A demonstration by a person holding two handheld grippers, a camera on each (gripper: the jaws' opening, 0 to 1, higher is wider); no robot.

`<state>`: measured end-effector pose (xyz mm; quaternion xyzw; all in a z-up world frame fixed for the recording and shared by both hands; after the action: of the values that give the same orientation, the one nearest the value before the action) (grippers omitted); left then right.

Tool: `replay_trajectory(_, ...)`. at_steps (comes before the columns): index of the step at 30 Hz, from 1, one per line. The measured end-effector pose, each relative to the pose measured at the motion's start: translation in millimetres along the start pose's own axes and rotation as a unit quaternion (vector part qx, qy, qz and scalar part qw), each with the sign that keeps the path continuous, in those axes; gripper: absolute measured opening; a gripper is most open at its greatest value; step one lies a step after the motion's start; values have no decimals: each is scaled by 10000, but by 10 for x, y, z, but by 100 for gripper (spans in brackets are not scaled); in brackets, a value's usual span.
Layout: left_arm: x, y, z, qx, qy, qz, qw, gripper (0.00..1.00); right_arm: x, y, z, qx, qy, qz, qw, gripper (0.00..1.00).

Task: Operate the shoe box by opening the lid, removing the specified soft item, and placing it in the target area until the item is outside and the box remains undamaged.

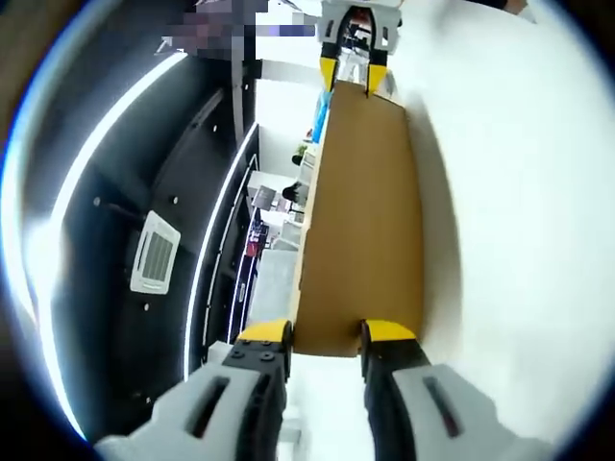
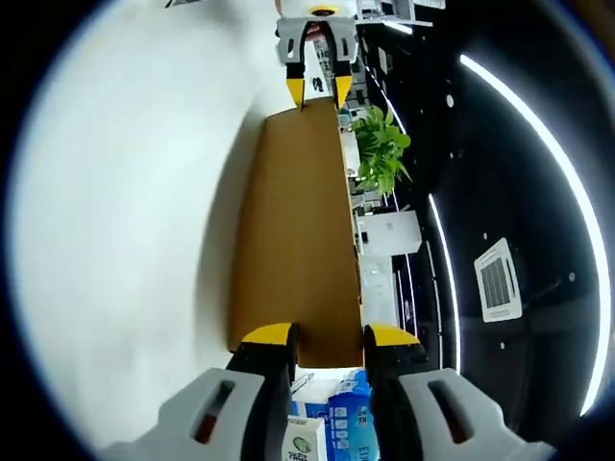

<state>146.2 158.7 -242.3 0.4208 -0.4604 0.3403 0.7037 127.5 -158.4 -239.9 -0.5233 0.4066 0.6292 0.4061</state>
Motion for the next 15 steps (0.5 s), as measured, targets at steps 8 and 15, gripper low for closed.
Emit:
replay_trajectory(8,-13,10,-1,6,-25,-8,10000,29,17,2,-2,-14,99,-15,9999,28)
replay_trajectory(15,-48,6,-21,-38,44,-25,10000,29,79,-7,10,29,151,-80,9998,27)
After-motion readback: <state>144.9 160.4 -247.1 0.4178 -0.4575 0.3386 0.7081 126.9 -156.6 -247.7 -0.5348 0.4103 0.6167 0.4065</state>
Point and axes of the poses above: the point that each gripper's makers call its tool centre point, and the gripper's own axes: y roughly backward along the fingers, x roughly to its left, z roughly out of its top, the point moved 10 cm from there along y, roughly backward along the fingers, and after that the axes turned 6 degrees about -z, right-handed, at the moved point
